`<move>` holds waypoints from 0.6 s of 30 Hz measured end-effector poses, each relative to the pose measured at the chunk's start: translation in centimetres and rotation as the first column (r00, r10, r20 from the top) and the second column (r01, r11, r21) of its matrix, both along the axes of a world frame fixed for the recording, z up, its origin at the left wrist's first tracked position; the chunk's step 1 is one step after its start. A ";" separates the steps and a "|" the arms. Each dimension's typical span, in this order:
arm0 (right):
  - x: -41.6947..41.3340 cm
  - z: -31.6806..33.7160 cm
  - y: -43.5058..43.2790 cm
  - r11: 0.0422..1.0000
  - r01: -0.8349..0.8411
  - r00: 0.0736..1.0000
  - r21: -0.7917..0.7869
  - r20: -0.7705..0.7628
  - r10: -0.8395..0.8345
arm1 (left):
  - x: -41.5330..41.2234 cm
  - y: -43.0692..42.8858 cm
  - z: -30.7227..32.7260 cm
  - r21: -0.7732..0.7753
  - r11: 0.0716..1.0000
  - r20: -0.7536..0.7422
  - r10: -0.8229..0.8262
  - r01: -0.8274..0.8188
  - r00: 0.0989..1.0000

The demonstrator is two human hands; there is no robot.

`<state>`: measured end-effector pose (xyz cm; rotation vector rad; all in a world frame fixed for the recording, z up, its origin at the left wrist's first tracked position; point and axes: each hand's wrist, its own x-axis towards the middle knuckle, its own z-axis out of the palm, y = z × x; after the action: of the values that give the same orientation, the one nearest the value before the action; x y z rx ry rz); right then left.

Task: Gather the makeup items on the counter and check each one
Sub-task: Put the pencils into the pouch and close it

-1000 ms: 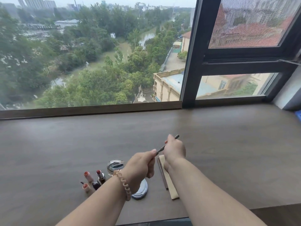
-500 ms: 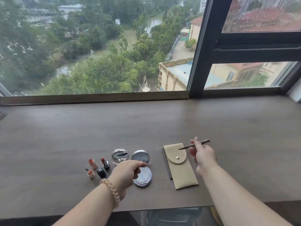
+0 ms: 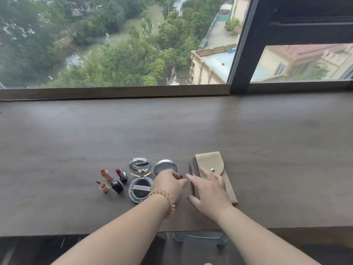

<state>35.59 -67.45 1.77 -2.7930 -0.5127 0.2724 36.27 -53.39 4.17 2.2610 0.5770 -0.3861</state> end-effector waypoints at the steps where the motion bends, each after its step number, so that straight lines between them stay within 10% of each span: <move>1: 0.0 -0.4 0.1 0.999 -0.015 1.000 -0.037 0.004 0.015 | 0.2 -0.1 0.0 0.030 0.999 -0.003 -0.013 0.013 1.000; 18: -0.5 -3.6 0.8 0.984 -0.071 0.995 -0.162 0.057 0.081 | 0.7 -1.1 -3.1 0.399 0.900 -0.018 -0.182 0.174 0.983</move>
<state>35.11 -66.62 -1.79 -2.9497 -0.6399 0.2522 37.01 -54.45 1.04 2.7213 0.4710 -0.3597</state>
